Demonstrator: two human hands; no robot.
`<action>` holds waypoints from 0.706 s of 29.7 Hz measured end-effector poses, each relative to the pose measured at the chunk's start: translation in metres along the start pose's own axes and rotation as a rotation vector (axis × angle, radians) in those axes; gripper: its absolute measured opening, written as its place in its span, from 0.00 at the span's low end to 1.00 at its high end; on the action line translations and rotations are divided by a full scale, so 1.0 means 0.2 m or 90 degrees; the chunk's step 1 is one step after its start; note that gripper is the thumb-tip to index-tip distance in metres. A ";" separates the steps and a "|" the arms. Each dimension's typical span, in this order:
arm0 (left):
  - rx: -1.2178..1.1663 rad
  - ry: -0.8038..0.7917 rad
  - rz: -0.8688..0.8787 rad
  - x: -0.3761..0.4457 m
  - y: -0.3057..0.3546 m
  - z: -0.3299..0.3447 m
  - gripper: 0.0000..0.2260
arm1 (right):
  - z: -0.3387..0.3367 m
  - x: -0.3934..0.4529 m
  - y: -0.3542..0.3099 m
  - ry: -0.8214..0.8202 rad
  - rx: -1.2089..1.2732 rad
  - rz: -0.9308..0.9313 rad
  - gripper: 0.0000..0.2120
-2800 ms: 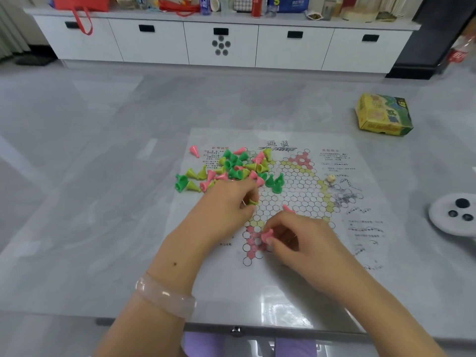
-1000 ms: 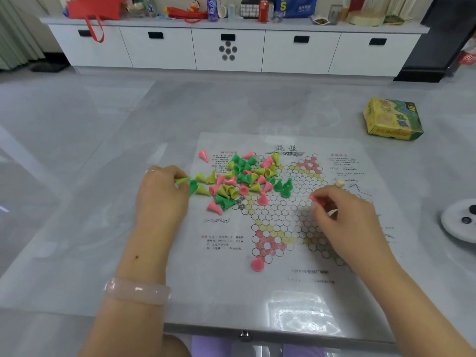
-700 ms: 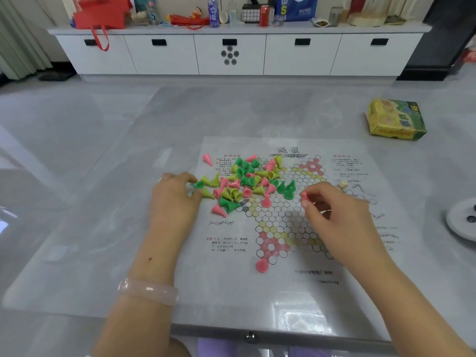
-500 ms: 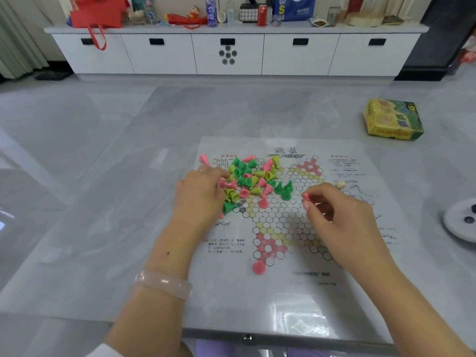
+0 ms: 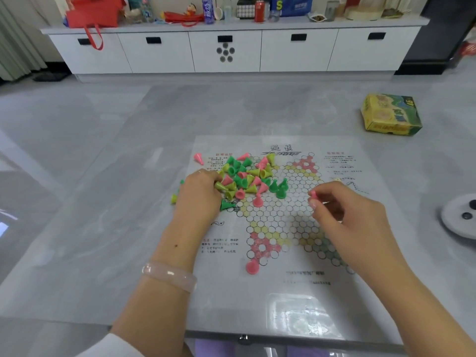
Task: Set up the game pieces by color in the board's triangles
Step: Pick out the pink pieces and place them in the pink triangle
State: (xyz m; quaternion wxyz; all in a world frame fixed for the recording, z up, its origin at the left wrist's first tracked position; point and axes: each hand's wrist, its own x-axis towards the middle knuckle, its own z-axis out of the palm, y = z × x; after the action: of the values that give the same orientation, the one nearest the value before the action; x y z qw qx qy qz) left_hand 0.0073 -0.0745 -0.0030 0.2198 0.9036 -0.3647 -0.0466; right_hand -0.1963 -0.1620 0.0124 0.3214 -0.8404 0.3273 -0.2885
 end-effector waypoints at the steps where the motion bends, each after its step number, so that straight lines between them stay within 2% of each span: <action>1: -0.001 0.001 -0.010 0.00 0.00 0.00 0.16 | 0.00 0.00 0.00 -0.002 -0.001 -0.005 0.06; 9: -0.088 0.036 -0.051 0.00 -0.04 0.00 0.17 | -0.01 0.00 0.01 -0.002 -0.002 -0.011 0.06; 17: -0.225 0.196 -0.021 -0.02 -0.03 -0.07 0.12 | -0.01 0.00 -0.01 -0.005 -0.004 -0.017 0.07; 21: -0.445 0.213 -0.112 -0.01 -0.02 -0.08 0.09 | 0.00 0.00 -0.01 -0.007 -0.007 -0.026 0.08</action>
State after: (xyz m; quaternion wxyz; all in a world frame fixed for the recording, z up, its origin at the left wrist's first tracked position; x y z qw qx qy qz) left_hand 0.0133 -0.0645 0.0099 0.5656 0.7973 -0.2071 -0.0389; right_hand -0.1958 -0.1618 0.0135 0.3125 -0.8502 0.3103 -0.2885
